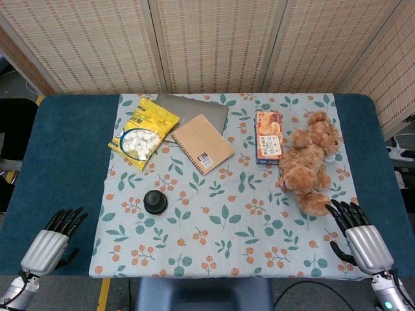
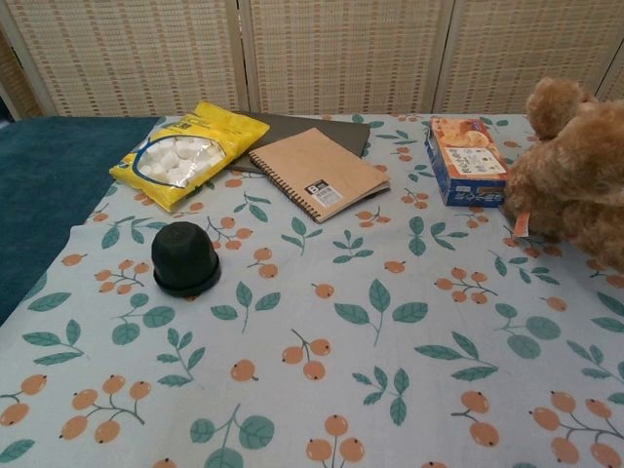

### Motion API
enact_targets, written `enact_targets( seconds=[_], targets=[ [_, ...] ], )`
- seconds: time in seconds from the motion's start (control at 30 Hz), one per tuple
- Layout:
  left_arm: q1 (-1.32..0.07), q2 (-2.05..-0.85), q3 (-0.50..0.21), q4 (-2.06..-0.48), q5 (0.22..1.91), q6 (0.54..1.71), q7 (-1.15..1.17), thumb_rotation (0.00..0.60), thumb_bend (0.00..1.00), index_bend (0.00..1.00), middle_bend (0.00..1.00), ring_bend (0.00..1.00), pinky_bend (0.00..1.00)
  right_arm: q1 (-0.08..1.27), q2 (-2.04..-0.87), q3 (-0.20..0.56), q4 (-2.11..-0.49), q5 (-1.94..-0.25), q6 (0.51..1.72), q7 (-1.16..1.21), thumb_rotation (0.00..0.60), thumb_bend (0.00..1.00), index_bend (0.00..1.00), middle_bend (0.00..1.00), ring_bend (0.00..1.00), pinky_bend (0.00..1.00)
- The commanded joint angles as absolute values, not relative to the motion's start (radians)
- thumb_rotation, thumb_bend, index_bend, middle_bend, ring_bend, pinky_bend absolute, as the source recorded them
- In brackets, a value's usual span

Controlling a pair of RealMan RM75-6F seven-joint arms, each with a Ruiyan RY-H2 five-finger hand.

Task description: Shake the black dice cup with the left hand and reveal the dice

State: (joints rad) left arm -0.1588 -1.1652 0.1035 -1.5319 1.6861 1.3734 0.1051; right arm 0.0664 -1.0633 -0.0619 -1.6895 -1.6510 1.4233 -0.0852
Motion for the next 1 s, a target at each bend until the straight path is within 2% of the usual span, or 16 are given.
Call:
enact_targets(
  seconds=[0.03, 0.17, 0.27, 0.4, 0.67, 1.0],
  targets=[
    [-0.161, -1.169, 0.105, -1.530, 1.688, 1.370, 0.107, 0.600, 0.34, 0.00, 0.00, 0.00, 0.08, 0.065, -1.062, -0.063, -1.689, -1.650, 1.424, -0.086, 0.600, 0.27, 0.00, 0.00, 0.00, 0.00],
    [-0.169, -1.183, 0.113, -1.524, 1.710, 1.366, 0.096, 0.600, 0.34, 0.00, 0.00, 0.00, 0.08, 0.063, -1.058, -0.065, -1.688, -1.655, 1.429, -0.081, 0.600, 0.27, 0.00, 0.00, 0.00, 0.00],
    [-0.188, -1.211, 0.134, -1.510, 1.756, 1.359, 0.006, 0.600, 0.35, 0.00, 0.00, 0.00, 0.08, 0.059, -1.056, -0.066, -1.684, -1.661, 1.439, -0.074, 0.600, 0.27, 0.00, 0.00, 0.00, 0.00],
    [-0.213, -1.288, 0.154, -1.456, 1.817, 1.355, -0.094, 0.600, 0.35, 0.00, 0.00, 0.00, 0.08, 0.059, -1.062, -0.058, -1.681, -1.642, 1.437, -0.084, 0.600, 0.27, 0.00, 0.00, 0.00, 0.00],
    [-0.221, -1.495, 0.105, -1.330, 1.806, 1.351, 0.019, 0.600, 0.32, 0.00, 0.00, 0.00, 0.06, 0.066, -1.072, -0.072, -1.694, -1.668, 1.420, -0.111, 0.600, 0.27, 0.00, 0.00, 0.00, 0.00],
    [-0.237, -1.697, 0.010, -1.087, 1.752, 1.403, 0.162, 0.600, 0.32, 0.00, 0.00, 0.00, 0.05, 0.069, -1.078, -0.085, -1.698, -1.675, 1.401, -0.141, 0.600, 0.27, 0.00, 0.00, 0.00, 0.00]
  ],
)
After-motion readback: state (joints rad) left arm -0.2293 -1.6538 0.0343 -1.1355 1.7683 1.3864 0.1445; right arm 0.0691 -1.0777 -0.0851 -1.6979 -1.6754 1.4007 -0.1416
